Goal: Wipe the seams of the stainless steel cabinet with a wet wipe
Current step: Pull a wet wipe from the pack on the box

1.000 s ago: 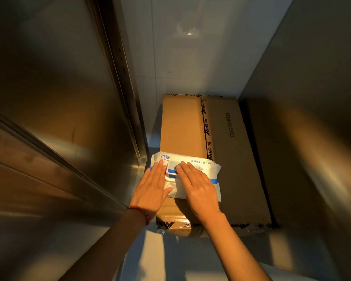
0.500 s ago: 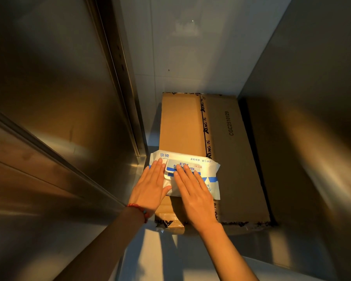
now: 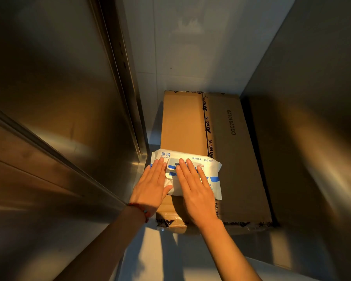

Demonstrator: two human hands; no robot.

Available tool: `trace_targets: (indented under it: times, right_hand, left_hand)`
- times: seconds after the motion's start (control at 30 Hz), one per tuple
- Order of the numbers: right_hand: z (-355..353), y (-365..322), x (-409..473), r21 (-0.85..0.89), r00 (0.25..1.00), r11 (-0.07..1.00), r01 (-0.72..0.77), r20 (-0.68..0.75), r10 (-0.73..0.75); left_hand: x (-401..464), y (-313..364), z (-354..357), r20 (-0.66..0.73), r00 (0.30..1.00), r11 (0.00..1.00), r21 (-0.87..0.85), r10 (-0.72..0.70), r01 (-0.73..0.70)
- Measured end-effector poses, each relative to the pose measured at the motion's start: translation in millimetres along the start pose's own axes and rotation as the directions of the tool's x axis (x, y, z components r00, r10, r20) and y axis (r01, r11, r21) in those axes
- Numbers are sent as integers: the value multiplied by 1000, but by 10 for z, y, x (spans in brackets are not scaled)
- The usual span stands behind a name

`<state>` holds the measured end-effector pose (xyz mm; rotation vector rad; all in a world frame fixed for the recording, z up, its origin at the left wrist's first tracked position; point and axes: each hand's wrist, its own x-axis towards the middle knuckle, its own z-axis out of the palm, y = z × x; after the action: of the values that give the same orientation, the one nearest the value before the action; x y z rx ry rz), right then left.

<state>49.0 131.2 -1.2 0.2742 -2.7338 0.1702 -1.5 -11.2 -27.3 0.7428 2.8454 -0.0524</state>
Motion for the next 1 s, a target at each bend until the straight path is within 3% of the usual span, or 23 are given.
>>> trace_targets:
  times: [0.27, 0.5, 1.0]
  right_hand:
    - [25, -94, -214, 28, 1000, 1000, -7, -12, 8]
    - [40, -106, -269, 16, 998, 999, -30, 64, 29]
    - [-10, 48, 174, 67, 992, 992, -103, 76, 98]
  left_hand:
    - [-9, -7, -3, -7, 1000, 1000, -19, 1, -1]
    - [-10, -5, -26, 2, 1000, 999, -45, -1, 1]
    - [-8, -15, -43, 19, 1000, 996, -87, -24, 26]
